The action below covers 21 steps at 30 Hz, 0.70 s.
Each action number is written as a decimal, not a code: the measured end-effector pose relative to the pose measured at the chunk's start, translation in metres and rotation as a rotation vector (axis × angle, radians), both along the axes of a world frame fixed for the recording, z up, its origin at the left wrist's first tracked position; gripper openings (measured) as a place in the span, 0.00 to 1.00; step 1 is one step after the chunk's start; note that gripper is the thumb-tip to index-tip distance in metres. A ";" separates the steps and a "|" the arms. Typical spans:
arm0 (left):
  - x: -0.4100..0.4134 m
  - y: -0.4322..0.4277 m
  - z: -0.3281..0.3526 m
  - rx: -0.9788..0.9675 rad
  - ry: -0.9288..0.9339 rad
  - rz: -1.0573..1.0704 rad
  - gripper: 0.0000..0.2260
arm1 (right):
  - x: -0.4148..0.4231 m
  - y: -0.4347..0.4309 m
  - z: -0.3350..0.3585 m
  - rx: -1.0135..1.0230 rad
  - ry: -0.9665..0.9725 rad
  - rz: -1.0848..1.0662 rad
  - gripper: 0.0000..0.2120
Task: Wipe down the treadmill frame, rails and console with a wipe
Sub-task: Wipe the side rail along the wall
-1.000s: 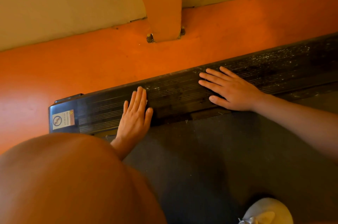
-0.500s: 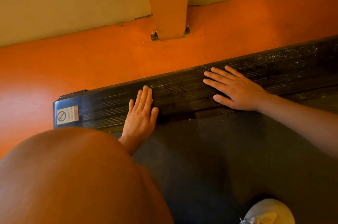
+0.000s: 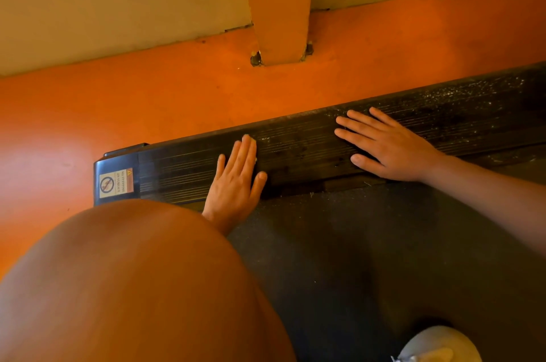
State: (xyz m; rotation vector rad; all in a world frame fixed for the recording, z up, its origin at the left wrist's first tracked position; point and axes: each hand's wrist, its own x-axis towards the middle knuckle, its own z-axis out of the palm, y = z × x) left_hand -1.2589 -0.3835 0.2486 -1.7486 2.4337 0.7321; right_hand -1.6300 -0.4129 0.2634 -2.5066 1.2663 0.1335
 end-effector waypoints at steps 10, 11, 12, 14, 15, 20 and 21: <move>-0.005 0.044 0.009 0.077 0.053 -0.006 0.32 | 0.000 0.000 -0.001 0.009 -0.010 -0.011 0.30; -0.002 0.038 0.007 0.066 0.039 -0.030 0.32 | 0.000 0.000 0.000 0.006 -0.010 -0.012 0.31; -0.001 0.026 0.004 0.038 0.026 -0.048 0.31 | 0.000 0.000 0.000 0.006 -0.010 -0.011 0.31; -0.007 -0.010 0.002 0.002 0.005 -0.028 0.31 | 0.000 -0.001 0.000 0.013 -0.008 -0.006 0.31; -0.011 -0.028 0.002 0.004 0.000 0.002 0.31 | -0.001 -0.001 0.000 0.017 -0.004 -0.006 0.31; -0.020 -0.011 0.007 0.044 0.072 0.039 0.31 | 0.000 0.000 0.002 0.031 -0.006 -0.008 0.31; -0.018 0.009 0.011 0.055 0.080 0.034 0.32 | 0.000 0.000 0.002 0.030 -0.009 -0.012 0.31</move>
